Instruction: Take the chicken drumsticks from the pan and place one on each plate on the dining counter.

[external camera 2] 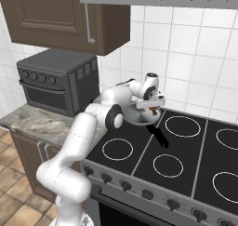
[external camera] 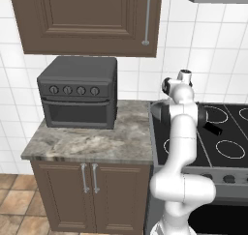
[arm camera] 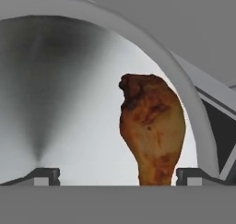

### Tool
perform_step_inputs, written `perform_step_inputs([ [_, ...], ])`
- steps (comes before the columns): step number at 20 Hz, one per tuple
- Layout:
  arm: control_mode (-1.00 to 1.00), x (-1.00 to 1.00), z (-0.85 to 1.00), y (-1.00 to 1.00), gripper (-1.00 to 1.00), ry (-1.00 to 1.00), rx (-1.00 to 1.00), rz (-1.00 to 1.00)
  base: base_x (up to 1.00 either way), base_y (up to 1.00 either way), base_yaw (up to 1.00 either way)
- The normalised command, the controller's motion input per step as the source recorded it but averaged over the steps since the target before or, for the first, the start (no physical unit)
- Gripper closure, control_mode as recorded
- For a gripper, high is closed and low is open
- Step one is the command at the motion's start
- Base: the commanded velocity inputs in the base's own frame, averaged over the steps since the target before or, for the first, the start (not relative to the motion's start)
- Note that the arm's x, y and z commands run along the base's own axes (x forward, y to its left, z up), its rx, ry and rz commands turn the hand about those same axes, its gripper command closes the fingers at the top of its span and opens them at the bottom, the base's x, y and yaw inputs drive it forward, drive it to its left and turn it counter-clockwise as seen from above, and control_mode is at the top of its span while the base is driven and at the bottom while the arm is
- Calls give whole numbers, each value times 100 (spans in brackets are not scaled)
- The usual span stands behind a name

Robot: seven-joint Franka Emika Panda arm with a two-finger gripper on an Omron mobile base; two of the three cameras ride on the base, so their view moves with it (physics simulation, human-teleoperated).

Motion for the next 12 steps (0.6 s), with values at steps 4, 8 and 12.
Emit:
perform_step_inputs([
  [4,-100,14,-4,-9,-100,0,0,0,0,0,0],
  [8,-100,9,-3,-4,-100,0,0,0,0,0,0],
  [12,-100,8,-5,0,-100,0,0,0,0,0,0],
])
